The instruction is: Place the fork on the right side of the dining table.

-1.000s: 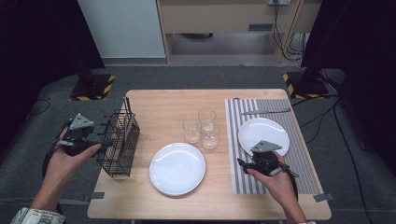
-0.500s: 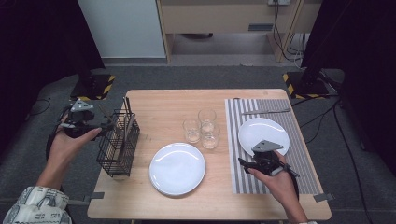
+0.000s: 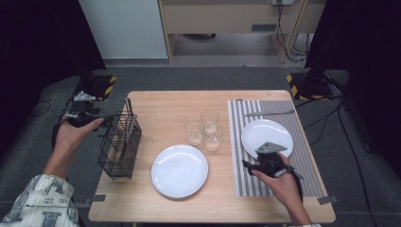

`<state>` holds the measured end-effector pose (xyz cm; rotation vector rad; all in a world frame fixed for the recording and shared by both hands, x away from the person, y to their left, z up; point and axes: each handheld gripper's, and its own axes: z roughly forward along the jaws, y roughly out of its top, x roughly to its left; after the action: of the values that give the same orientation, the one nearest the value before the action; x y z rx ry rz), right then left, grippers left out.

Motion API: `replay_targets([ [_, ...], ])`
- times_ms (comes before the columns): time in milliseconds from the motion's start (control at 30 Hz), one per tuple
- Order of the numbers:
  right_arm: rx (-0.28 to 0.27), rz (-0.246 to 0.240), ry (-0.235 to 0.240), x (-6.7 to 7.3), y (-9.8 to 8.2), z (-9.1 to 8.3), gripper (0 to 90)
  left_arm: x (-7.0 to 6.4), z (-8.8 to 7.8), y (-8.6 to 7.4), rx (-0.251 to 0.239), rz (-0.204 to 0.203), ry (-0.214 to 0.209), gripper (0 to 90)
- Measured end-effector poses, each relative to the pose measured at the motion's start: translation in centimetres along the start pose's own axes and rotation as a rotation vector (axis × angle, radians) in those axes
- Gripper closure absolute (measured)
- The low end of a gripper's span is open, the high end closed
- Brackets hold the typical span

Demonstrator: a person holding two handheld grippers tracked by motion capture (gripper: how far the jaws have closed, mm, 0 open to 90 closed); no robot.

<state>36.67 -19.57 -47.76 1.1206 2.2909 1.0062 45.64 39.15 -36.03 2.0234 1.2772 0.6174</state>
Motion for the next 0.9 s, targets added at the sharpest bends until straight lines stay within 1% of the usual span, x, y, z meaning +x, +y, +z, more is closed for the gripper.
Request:
replay_targets([
  [33,0.0,-0.001,0.0,0.0,0.0,0.0,29.9,0.0,0.2,0.0,0.005,0.002,-0.001,35.3],
  [67,0.0,-0.001,-0.002,-0.1,0.0,0.0,29.9,0.1,0.4,0.0,0.015,0.009,0.01,36.9],
  [100,0.0,0.006,-0.002,-0.1,-0.1,0.0,29.9,0.2,0.6,0.0,0.02,0.009,0.022,39.0],
  [133,0.0,0.004,-0.002,-0.2,-0.1,-0.1,29.9,0.3,0.8,0.0,0.026,0.002,0.02,41.5],
  [200,0.001,0.005,-0.004,-0.3,-0.2,-0.1,29.9,0.5,1.1,-0.2,0.035,-0.005,0.003,46.3],
  [233,0.001,0.009,-0.004,-0.3,-0.2,-0.1,29.9,0.5,1.3,-0.2,0.043,-0.007,-0.003,46.7],
  [333,0.0,0.01,-0.006,-0.4,-0.2,-0.2,29.9,0.6,1.6,-0.3,0.048,-0.005,-0.007,49.9],
  [500,0.001,0.011,-0.005,-0.5,-0.2,-0.2,29.9,0.9,2.0,-0.4,0.05,-0.023,-0.013,54.3],
  [800,-0.001,0.015,-0.007,-0.6,-0.3,-0.2,29.9,0.9,2.5,-0.5,0.063,-0.014,-0.029,65.6],
  [900,0.003,0.017,-0.004,-0.6,-0.3,-0.2,29.9,0.9,2.6,-0.5,0.065,-0.021,-0.043,70.0],
])
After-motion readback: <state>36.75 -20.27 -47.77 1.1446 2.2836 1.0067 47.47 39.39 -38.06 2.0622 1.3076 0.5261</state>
